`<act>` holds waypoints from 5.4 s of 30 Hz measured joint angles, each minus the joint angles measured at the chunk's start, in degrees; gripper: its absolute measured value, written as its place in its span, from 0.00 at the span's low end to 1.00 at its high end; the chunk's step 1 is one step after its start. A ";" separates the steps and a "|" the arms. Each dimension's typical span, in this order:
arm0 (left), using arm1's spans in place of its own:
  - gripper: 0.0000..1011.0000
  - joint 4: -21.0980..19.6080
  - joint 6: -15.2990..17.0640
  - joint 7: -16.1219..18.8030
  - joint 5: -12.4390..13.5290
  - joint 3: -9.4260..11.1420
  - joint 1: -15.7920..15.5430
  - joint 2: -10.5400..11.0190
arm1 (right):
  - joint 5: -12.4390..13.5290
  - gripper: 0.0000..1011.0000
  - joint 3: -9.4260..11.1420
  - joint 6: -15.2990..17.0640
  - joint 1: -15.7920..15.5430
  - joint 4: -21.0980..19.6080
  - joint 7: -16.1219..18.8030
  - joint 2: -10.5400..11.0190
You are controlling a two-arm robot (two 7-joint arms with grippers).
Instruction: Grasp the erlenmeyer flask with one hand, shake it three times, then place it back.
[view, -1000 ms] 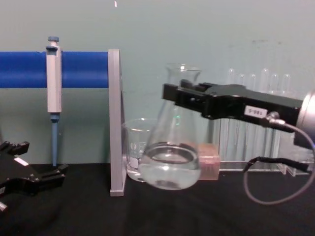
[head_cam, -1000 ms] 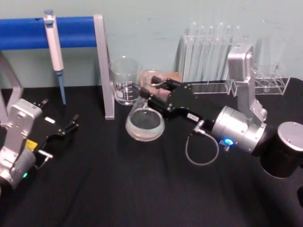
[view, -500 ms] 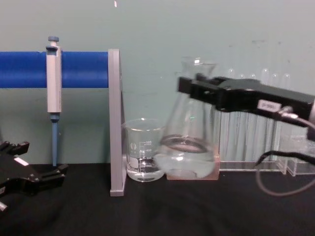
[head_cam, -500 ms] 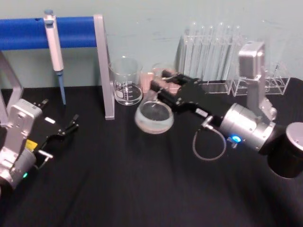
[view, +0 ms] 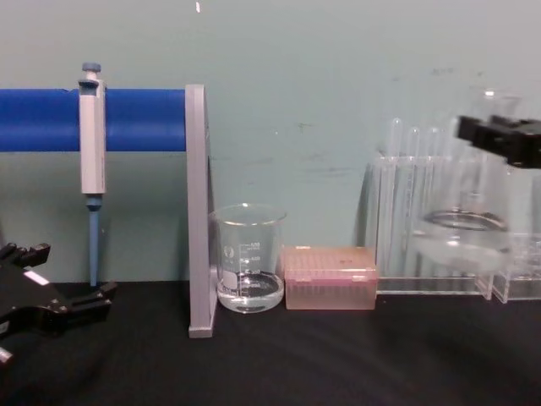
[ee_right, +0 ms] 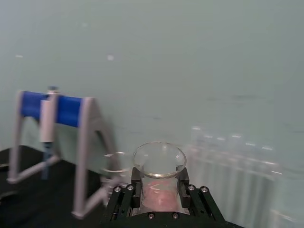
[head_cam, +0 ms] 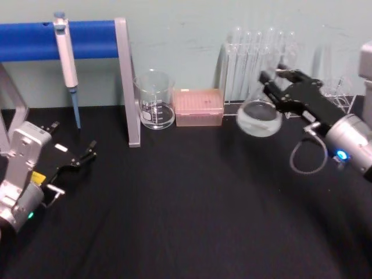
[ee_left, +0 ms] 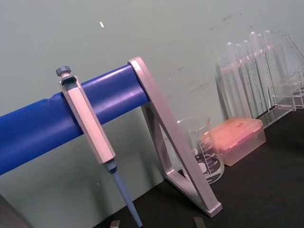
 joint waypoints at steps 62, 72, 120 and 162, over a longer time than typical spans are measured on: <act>0.99 0.00 0.00 0.00 0.00 0.00 0.00 0.00 | 3.92 0.45 -12.63 -0.47 4.81 4.01 16.13 1.18; 0.99 0.00 0.00 0.00 0.00 0.00 0.00 0.00 | 2.70 0.45 -13.83 -3.26 5.47 7.56 18.94 2.07; 0.99 0.00 0.00 0.00 0.00 0.00 0.00 0.00 | 1.46 0.45 -15.29 -7.25 7.09 18.36 23.74 0.23; 0.99 0.00 0.00 0.00 0.00 0.00 0.00 0.00 | 1.01 0.44 -15.36 -6.43 7.36 18.75 23.59 0.16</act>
